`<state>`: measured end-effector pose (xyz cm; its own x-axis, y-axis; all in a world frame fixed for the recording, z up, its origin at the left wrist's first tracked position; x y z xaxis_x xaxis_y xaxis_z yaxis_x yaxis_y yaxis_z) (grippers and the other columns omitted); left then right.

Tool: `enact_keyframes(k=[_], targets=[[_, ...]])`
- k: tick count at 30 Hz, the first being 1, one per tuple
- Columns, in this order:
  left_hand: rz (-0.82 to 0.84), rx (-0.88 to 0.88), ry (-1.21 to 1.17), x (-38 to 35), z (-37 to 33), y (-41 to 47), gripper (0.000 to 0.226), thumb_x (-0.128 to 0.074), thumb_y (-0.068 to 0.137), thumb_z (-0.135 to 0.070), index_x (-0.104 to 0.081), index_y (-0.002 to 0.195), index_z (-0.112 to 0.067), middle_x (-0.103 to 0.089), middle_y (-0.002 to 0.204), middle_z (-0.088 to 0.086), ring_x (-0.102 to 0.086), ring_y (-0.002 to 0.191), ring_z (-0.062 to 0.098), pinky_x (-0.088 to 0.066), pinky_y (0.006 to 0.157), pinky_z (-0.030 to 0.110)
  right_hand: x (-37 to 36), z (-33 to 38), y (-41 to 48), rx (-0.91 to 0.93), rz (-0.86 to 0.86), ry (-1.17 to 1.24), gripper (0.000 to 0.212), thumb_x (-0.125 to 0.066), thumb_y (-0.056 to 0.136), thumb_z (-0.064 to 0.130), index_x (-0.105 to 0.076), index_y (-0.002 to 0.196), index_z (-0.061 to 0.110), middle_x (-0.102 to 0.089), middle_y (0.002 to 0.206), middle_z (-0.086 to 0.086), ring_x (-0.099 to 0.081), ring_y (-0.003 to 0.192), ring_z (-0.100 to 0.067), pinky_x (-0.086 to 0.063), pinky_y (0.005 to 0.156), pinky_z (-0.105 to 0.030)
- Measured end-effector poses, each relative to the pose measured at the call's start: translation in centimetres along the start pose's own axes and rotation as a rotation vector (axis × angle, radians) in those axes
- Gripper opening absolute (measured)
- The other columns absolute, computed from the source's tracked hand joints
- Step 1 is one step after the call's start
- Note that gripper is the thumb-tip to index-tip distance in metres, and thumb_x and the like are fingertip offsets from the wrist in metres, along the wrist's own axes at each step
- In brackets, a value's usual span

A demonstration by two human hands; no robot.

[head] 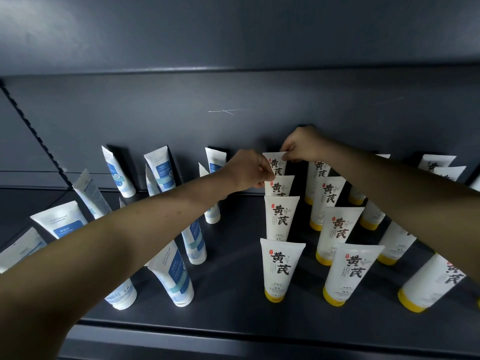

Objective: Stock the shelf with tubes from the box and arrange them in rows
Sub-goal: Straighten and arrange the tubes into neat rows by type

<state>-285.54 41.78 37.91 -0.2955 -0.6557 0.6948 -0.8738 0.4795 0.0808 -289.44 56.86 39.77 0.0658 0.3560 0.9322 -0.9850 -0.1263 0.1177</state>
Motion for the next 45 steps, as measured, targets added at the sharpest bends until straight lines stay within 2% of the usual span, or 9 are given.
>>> enact_keyframes(k=[5, 14, 20, 26, 29, 32, 38, 42, 45], targets=[[-0.012, -0.024, 0.034, 0.0, -0.2, 0.1, 0.011, -0.07, 0.082, -0.009, -0.073, 0.09, -0.003, -0.072, 0.087, 0.018, -0.071, 0.078, 0.028, -0.058, 0.078, 0.03, 0.0, 0.2, 0.1, 0.0, -0.07, -0.01, 0.015, -0.075, 0.074, 0.017, -0.075, 0.089, 0.014, -0.074, 0.078, -0.007, -0.07, 0.073, -0.019, -0.056, 0.078, -0.033], [0.007, -0.002, -0.003, 0.2, 0.1, 0.0, 0.014, -0.069, 0.083, -0.008, -0.072, 0.095, 0.0, -0.072, 0.092, 0.018, -0.064, 0.064, 0.012, -0.055, 0.061, 0.012, -0.1, 0.2, -0.1, -0.02, -0.069, 0.006, 0.015, -0.076, 0.074, 0.015, -0.076, 0.088, 0.012, -0.073, 0.073, -0.009, -0.07, 0.068, -0.019, -0.057, 0.078, -0.033], [0.041, 0.009, 0.01, 0.3, 0.0, -0.1, 0.016, -0.069, 0.085, -0.011, -0.072, 0.098, -0.003, -0.072, 0.094, 0.016, -0.069, 0.077, 0.022, -0.055, 0.065, 0.013, 0.0, 0.4, -0.5, -0.04, -0.035, 0.024, 0.02, -0.076, 0.075, 0.014, -0.074, 0.093, 0.01, -0.074, 0.08, -0.012, -0.07, 0.072, -0.021, -0.056, 0.079, -0.031], [0.061, 0.011, 0.059, 0.7, -0.2, -0.4, 0.02, -0.07, 0.083, -0.012, -0.072, 0.102, -0.005, -0.071, 0.095, 0.012, -0.069, 0.088, 0.029, -0.057, 0.082, 0.03, 1.5, 1.3, -1.4, -0.013, -0.048, 0.003, 0.029, -0.076, 0.074, 0.01, -0.072, 0.102, 0.006, -0.072, 0.1, -0.009, -0.067, 0.092, -0.02, -0.05, 0.088, -0.027], [0.056, -0.01, 0.193, 1.5, -1.0, -0.9, 0.027, -0.071, 0.083, -0.017, -0.069, 0.109, -0.009, -0.069, 0.109, 0.007, -0.065, 0.101, 0.022, -0.048, 0.086, 0.021, 3.0, 1.8, -2.5, -0.016, 0.022, 0.008, 0.032, -0.077, 0.073, 0.009, -0.07, 0.105, 0.005, -0.071, 0.103, -0.011, -0.066, 0.095, -0.022, -0.049, 0.087, -0.026], [0.035, -0.013, 0.302, 2.7, -2.4, -1.9, 0.033, -0.07, 0.083, -0.021, -0.067, 0.114, -0.011, -0.067, 0.113, 0.002, -0.06, 0.107, 0.016, -0.037, 0.076, 0.015, 4.2, 3.0, -4.5, 0.002, 0.151, -0.091, 0.036, -0.078, 0.074, 0.018, -0.068, 0.108, 0.01, -0.069, 0.105, -0.003, -0.064, 0.098, -0.019, -0.048, 0.095, -0.032], [0.058, 0.012, 0.412, 4.6, -4.7, -5.4, 0.043, -0.071, 0.083, -0.023, -0.059, 0.122, -0.012, -0.064, 0.116, 0.002, -0.059, 0.107, 0.02, -0.045, 0.093, 0.026, 6.7, 5.1, -9.7, 0.005, 0.281, -0.179, 0.046, -0.078, 0.074, 0.029, -0.063, 0.116, 0.018, -0.064, 0.103, 0.007, -0.061, 0.104, -0.015, -0.045, 0.101, -0.033], [0.021, 0.023, 0.462, 5.6, -6.6, -8.9, 0.046, -0.069, 0.084, -0.028, -0.056, 0.126, -0.017, -0.062, 0.121, 0.001, -0.057, 0.11, 0.019, -0.045, 0.098, 0.031, 8.9, 6.5, -13.6, 0.03, 0.252, -0.188, 0.048, -0.078, 0.074, 0.03, -0.062, 0.118, 0.017, -0.063, 0.101, 0.008, -0.06, 0.106, -0.014, -0.044, 0.102, -0.032], [-0.015, 0.048, 0.518, 5.7, -8.5, -11.5, 0.048, -0.067, 0.085, -0.029, -0.054, 0.129, -0.018, -0.06, 0.126, 0.001, -0.054, 0.115, 0.018, -0.042, 0.097, 0.026, 10.1, 6.9, -16.7, 0.05, 0.217, -0.189, 0.05, -0.078, 0.074, 0.031, -0.061, 0.119, 0.017, -0.063, 0.103, 0.007, -0.06, 0.106, -0.015, -0.043, 0.101, -0.031]])
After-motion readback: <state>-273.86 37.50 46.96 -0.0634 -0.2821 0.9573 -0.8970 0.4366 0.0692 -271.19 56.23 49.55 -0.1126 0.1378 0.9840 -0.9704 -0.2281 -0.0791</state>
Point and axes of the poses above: each hand's wrist, its own y-axis towards the middle knuckle, its own x-axis out of the back of the hand, z = x × y, the point moved 6 cm from there along y, towards the middle knuckle
